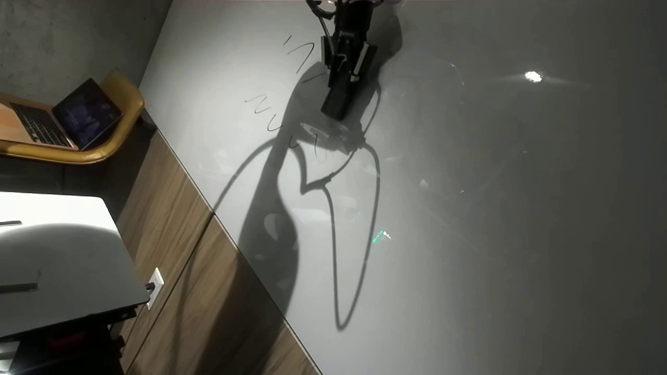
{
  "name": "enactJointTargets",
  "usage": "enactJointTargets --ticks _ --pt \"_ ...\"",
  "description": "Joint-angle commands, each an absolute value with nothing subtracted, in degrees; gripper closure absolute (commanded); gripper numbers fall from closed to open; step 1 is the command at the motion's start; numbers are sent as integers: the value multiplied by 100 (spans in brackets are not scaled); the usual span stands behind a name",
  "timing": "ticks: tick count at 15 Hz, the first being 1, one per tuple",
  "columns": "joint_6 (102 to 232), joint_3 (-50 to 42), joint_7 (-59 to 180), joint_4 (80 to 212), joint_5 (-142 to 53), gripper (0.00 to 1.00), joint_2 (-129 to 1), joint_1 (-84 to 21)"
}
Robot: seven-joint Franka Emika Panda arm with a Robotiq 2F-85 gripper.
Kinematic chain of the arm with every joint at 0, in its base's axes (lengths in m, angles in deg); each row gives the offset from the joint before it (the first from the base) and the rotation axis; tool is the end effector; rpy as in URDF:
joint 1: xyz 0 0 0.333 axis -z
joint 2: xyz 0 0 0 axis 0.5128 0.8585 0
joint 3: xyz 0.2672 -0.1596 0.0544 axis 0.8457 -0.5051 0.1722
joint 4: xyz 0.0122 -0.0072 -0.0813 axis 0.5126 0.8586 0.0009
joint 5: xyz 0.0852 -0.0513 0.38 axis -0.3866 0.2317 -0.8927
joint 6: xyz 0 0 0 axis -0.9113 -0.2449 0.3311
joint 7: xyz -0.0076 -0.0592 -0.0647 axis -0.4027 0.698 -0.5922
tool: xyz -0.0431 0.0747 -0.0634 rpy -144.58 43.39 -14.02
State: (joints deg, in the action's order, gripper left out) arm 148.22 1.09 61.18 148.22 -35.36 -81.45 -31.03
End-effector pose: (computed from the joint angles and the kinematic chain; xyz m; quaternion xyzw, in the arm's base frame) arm 0.5859 0.0016 0.6452 0.9758 -0.0080 0.1991 0.0900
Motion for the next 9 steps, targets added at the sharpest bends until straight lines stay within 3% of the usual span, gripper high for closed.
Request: enactJointTargets --ticks 1,4,9 --pt "15597 41 5825 14546 -3652 72 -7690 -3071" --pt "15639 38 5705 14565 -3725 72 -7690 -3073" --pt "15782 888 6994 15446 -3368 72 -8359 -3819"
